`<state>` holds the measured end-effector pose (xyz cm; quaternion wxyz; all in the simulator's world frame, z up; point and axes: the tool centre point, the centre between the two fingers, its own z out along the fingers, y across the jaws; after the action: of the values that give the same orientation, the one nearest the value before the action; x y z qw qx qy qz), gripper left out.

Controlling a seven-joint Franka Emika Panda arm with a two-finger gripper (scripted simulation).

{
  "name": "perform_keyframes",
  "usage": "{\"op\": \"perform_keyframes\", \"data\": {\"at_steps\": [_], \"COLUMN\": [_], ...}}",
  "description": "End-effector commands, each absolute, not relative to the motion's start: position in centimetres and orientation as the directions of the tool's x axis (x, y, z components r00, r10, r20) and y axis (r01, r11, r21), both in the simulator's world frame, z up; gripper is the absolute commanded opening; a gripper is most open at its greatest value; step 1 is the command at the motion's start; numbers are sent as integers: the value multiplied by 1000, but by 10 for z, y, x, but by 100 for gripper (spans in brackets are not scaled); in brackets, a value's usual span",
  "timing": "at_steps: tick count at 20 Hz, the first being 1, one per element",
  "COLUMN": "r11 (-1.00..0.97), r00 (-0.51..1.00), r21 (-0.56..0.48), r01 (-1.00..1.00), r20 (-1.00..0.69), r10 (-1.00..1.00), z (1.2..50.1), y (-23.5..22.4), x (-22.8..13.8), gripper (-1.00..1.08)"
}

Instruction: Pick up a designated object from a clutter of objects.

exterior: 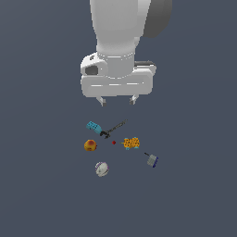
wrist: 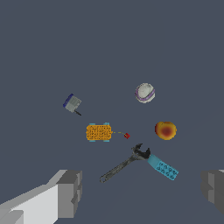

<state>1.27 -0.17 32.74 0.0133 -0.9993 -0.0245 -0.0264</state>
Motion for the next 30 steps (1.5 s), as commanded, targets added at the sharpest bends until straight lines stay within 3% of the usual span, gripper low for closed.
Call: {"op": "perform_keyframes", "data": {"at_steps": [1,30], "r11": [-997,-825], "r00": [996,825], "r21": [-24,-3], "r01": [76,564], "r20": [53,35], "r10": [75,564], "z": [320,176], "y": [-6,-90], "x": [13,-23], "gripper": [100,100]}}
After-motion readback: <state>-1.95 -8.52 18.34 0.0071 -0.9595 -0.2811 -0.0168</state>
